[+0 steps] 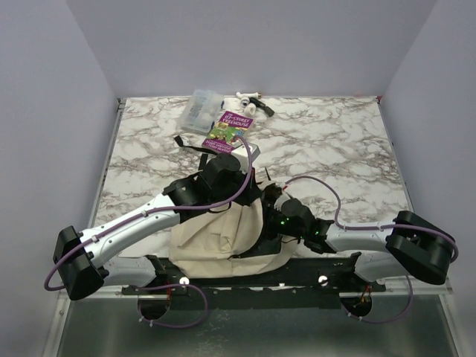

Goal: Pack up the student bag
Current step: Place the book in the student bag.

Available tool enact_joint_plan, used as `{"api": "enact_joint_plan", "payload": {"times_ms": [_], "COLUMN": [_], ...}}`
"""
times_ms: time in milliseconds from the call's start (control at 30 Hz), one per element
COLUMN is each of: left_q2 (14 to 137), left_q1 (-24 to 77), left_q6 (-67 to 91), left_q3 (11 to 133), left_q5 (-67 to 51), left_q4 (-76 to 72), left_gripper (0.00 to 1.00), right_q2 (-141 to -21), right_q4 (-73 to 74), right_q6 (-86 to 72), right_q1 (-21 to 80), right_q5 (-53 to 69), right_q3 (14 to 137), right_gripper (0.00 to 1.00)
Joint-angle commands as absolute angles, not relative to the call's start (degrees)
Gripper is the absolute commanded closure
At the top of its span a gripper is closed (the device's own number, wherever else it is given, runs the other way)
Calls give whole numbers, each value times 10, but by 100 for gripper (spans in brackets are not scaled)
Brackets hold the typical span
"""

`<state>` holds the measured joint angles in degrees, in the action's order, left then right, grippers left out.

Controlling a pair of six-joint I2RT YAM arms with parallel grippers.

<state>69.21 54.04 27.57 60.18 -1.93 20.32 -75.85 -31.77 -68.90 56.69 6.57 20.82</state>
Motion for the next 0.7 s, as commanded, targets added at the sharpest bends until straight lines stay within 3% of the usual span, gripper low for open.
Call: {"api": "enact_joint_plan", "payload": {"times_ms": [0, 67, 167, 433, 467, 567, 667], "left_q2": [685, 685, 687, 696, 696, 699, 701], "left_q1": [537, 537, 537, 537, 537, 537, 537], "left_q6": [265, 266, 263, 261, 262, 264, 267], "left_q3": [593, 588, 584, 584, 584, 585, 584], "left_q5": [-7, -8, -9, -14, -15, -17, -16], "left_q4": [192, 191, 189, 189, 190, 189, 188], "left_gripper": [100, 100, 100, 100, 100, 100, 100], "right_q2": [-740, -726, -721, -711, -712, -729, -781], "right_q4": [-249, -224, -191, -107, -106, -144, -203], "right_q6": [-642, -621, -600, -569, -571, -576, -577], "right_q1": [566, 554, 537, 538, 538, 540, 549], "right_q5": [3, 3, 3, 22, 21, 28, 64], "right_q3": [219, 203, 194, 220, 221, 220, 246], "right_gripper": [34, 25, 21, 17, 19, 39, 47]}}
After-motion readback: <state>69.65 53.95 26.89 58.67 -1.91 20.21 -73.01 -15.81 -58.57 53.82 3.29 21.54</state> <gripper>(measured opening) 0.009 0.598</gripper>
